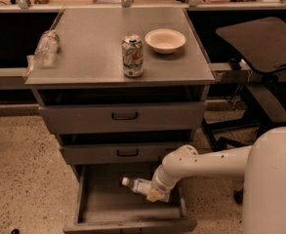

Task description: Place blue plastic bottle into bottom drawer

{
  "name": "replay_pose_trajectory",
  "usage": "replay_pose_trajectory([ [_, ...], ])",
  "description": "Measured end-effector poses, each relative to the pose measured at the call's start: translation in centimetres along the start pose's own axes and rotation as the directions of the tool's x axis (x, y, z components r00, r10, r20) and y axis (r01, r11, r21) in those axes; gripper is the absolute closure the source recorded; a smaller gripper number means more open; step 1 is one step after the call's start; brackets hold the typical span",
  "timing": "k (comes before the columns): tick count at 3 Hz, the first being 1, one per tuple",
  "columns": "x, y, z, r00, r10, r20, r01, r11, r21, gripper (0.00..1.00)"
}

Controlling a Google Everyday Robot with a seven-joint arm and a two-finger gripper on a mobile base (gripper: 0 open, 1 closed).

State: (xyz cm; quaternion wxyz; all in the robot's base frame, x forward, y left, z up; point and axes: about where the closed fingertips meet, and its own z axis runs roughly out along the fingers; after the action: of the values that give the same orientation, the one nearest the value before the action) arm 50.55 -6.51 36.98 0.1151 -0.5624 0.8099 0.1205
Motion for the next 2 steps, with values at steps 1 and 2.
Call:
replay_pose_trajectory([
  [1, 0.0, 0.0, 0.0, 1.000, 0.000, 0.000, 0.000, 1.0000, 0.000, 1.00],
  [2, 0.3, -1.3, 3.3, 0.998, -0.033, 0.050, 0.033, 0.9995, 0.005, 1.00],
])
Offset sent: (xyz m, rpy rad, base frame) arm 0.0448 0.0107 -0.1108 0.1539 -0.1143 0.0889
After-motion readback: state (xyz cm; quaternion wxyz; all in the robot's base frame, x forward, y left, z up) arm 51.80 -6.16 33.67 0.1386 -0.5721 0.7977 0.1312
